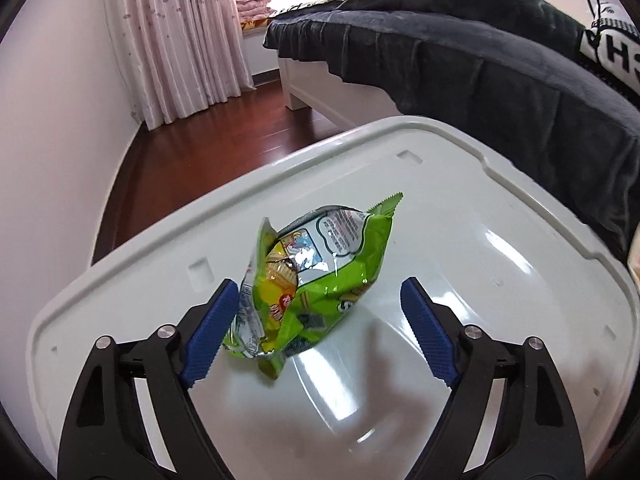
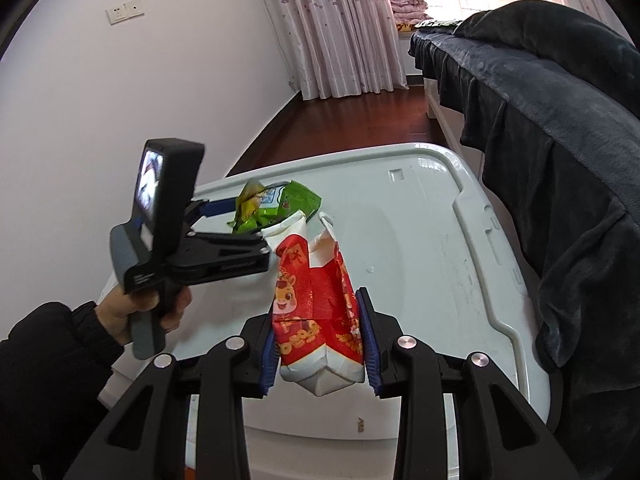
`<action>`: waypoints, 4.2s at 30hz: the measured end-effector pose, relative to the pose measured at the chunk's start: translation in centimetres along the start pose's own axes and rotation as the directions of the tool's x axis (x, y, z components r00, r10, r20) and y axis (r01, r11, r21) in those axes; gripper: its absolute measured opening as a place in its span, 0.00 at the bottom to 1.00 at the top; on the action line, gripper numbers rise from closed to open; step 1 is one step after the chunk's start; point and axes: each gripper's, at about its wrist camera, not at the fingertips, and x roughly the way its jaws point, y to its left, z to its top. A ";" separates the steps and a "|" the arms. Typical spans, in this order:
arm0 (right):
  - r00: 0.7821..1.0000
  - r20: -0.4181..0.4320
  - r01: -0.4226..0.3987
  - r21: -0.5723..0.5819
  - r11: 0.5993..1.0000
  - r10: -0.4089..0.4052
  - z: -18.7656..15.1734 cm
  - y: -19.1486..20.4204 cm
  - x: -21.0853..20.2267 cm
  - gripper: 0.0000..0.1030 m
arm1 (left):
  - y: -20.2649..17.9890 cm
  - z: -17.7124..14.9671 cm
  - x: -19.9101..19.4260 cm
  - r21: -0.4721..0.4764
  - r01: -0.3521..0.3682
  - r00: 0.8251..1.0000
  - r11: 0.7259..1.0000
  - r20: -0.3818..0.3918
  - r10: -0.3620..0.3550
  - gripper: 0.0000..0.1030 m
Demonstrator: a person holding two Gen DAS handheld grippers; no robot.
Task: Collect trash
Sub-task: 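Grasp the green snack bag with the left gripper while the right holds the packet, then carry the snack bag and packet over the bucket and open both grippers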
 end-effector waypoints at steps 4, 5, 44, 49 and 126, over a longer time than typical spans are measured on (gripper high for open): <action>1.000 -0.006 -0.009 -0.008 1.000 0.009 0.0 0.2 0.2 0.33 | 0.0 0.7 1.3 0.020 -0.062 0.998 0.998 0.000 0.062 0.79; 1.000 -0.008 -0.013 -0.006 1.000 0.013 0.0 0.2 0.3 0.33 | 0.1 0.9 1.5 0.019 -0.068 0.998 0.998 -0.001 0.068 0.79; 0.995 0.065 -0.074 0.034 0.997 0.071 1.5 2.5 -1.0 0.34 | 2.7 -2.3 -9.0 -0.292 -0.147 0.985 0.945 -0.127 0.114 0.21; 0.994 0.098 -0.038 -0.034 0.999 0.041 -0.4 4.4 -2.9 0.34 | 0.5 -6.6 -17.3 -0.333 -0.184 0.980 0.925 -0.130 0.148 0.22; 0.983 -0.145 0.112 -0.023 0.993 -0.114 -19.2 7.5 -7.4 0.82 | -7.4 -25.8 -21.9 -0.444 -0.180 0.935 0.878 -0.353 0.013 0.72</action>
